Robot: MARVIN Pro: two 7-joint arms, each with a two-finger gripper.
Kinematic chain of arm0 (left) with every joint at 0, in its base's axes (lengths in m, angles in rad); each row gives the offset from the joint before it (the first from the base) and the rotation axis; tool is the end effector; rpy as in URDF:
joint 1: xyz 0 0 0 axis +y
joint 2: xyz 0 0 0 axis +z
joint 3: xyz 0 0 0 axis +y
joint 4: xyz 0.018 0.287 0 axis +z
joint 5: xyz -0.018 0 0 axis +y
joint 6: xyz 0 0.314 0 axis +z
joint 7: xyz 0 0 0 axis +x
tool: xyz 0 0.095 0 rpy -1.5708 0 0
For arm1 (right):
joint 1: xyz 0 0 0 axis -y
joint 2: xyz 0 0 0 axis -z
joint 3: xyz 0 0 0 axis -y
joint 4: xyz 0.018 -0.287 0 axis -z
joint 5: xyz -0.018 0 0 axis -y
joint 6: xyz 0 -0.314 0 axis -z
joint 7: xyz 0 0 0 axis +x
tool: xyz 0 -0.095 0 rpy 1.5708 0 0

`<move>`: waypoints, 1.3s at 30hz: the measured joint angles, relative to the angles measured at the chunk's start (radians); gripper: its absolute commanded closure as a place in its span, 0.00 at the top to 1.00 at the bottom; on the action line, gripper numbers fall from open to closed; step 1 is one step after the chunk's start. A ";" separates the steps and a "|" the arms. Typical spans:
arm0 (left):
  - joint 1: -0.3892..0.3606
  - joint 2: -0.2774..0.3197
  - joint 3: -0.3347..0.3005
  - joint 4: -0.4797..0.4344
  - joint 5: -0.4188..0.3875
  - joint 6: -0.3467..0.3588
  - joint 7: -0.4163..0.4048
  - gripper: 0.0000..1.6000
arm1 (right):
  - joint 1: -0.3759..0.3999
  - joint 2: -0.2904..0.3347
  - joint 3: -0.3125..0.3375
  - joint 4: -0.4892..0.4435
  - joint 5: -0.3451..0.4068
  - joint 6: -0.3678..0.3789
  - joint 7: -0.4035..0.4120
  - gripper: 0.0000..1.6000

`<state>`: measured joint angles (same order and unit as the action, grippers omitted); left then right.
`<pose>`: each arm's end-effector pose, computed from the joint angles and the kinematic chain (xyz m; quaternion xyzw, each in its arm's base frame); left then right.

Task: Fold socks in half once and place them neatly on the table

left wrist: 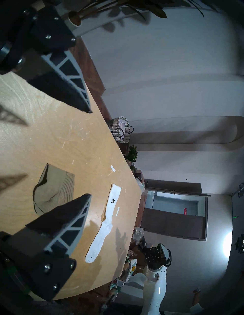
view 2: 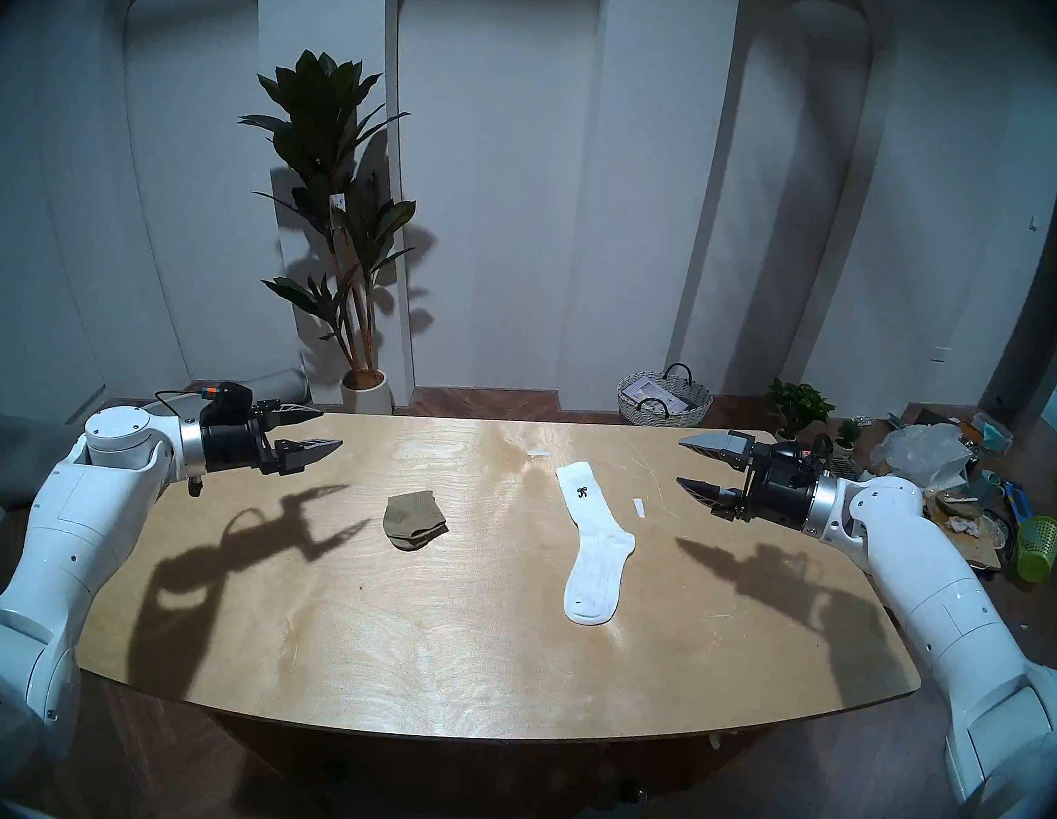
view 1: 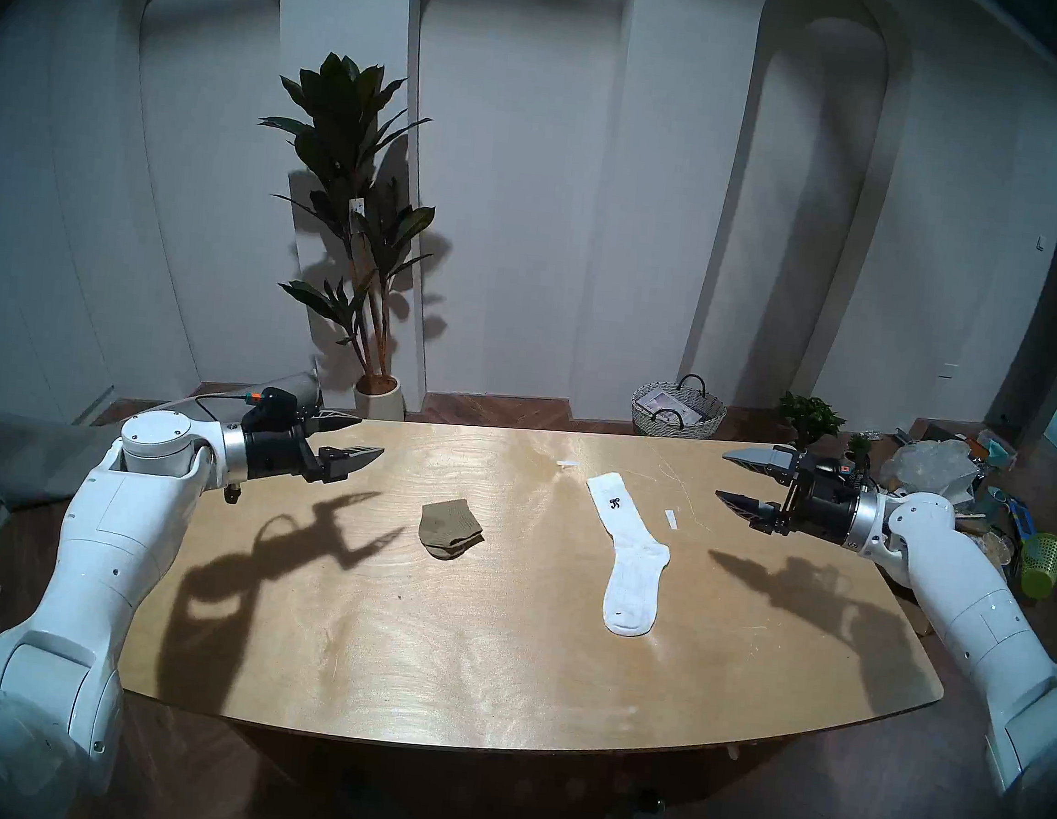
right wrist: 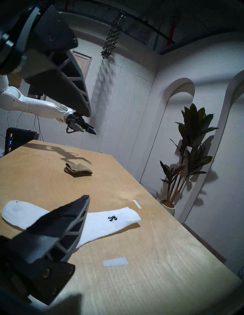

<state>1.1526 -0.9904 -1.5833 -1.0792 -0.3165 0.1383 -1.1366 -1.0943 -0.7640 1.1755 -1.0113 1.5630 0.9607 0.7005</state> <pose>0.4746 0.1807 -0.2493 0.7218 -0.3132 0.5569 0.2662 0.4614 -0.1879 -0.2560 -0.7570 0.1095 -0.2809 0.5798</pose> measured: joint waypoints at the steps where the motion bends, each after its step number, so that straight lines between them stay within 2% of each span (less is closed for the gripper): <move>1: 0.005 0.001 -0.003 -0.004 -0.001 0.003 0.003 1.00 | 0.006 -0.007 -0.005 0.009 -0.004 0.000 -0.008 1.00; 14: 0.066 0.012 -0.040 -0.060 -0.014 0.041 0.040 1.00 | 0.087 -0.102 -0.054 0.137 -0.058 -0.032 -0.111 1.00; 39: 0.155 0.002 -0.072 -0.175 -0.032 0.116 0.117 1.00 | 0.236 -0.271 -0.090 0.331 -0.145 -0.109 -0.266 1.00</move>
<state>1.3079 -0.9881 -1.6553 -1.2545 -0.3488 0.2545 -1.0198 -0.8585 -1.0350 1.0851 -0.6804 1.4181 0.8522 0.4344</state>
